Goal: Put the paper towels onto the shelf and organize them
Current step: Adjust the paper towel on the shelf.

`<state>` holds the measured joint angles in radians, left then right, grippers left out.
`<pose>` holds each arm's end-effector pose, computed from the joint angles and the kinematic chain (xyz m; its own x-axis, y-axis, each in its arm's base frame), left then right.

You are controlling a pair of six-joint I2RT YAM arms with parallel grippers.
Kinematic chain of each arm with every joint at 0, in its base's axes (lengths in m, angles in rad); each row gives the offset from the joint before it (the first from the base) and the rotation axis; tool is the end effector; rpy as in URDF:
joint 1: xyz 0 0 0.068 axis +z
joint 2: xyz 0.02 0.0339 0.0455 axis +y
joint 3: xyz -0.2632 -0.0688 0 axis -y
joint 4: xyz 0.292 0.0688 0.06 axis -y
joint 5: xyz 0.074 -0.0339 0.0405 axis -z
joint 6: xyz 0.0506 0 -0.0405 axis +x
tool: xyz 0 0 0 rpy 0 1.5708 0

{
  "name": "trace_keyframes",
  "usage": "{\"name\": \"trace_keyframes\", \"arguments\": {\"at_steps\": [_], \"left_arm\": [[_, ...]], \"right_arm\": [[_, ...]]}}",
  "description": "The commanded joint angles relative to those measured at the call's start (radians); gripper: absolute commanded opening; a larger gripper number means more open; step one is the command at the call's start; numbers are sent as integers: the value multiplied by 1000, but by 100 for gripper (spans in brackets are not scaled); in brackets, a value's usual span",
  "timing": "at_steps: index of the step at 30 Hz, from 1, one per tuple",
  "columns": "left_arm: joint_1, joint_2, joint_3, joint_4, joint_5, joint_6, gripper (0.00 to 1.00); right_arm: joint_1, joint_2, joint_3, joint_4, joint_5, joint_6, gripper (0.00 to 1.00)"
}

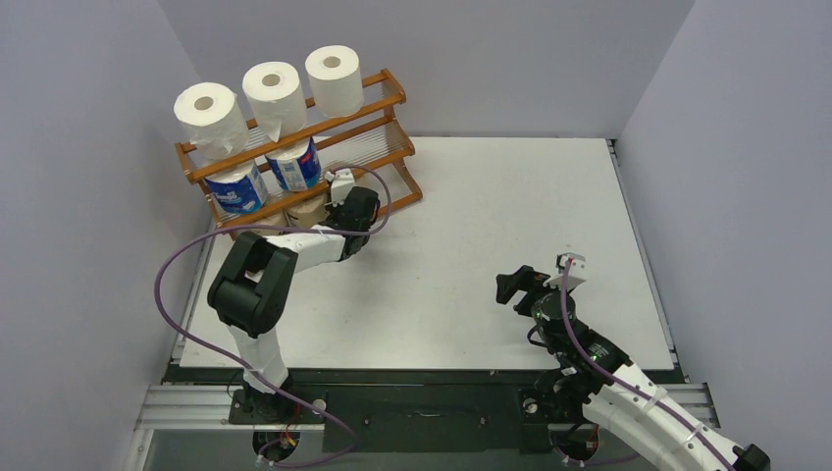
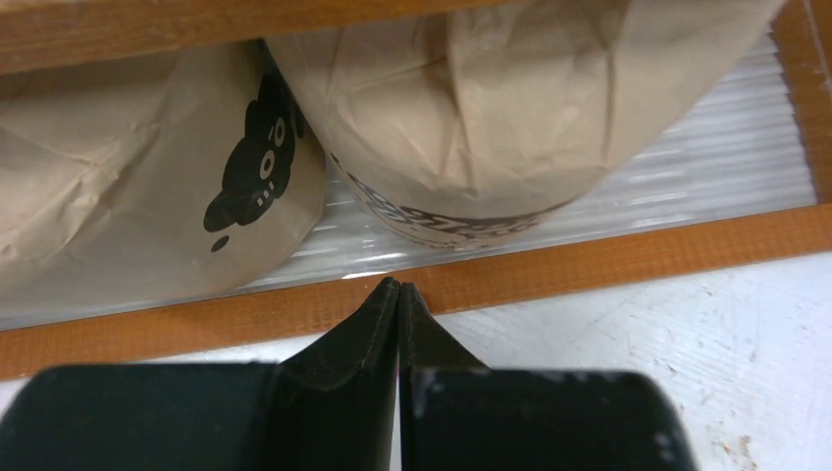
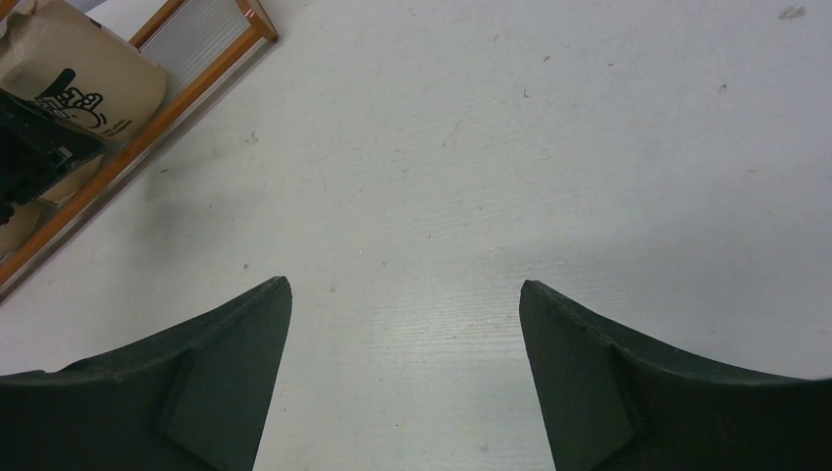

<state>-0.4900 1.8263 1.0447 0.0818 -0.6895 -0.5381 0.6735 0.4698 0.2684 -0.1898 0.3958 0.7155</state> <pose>0.3879 -0.1704 0.1322 -0.4540 -0.2060 -0.8669 -0.3481 0.9366 -0.0402 0.1646 0.1064 0.1870 -0.4197 0.4394 -0.7942 -0.0286 0.8681 0.4955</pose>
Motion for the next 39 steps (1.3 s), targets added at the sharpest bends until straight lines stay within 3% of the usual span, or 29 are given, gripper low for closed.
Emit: {"name": "trace_keyframes", "arguments": {"at_steps": [1,19,23,27,29,33,39], "left_arm": [[25,21,52,41,20,14,0],[13,47,101,90,74,61,0],[-5,-26,80,42,67,58,0],[-45,-192,-58,55,94,47,0],[-77,-284,-105,25,91,42,5],[-168,-477,-186,-40,47,55,25],[-299,-650,-269,-123,-1,81,55]], "right_arm": [[-5,16,1,19,26,-7,81],[-3,30,4,19,31,-7,81],[-4,27,9,13,33,-8,81],[-3,29,6,22,30,-7,83],[-3,36,6,35,8,-10,85],[-2,48,17,53,-12,-12,86],[-2,39,36,38,-33,-8,86]]}}
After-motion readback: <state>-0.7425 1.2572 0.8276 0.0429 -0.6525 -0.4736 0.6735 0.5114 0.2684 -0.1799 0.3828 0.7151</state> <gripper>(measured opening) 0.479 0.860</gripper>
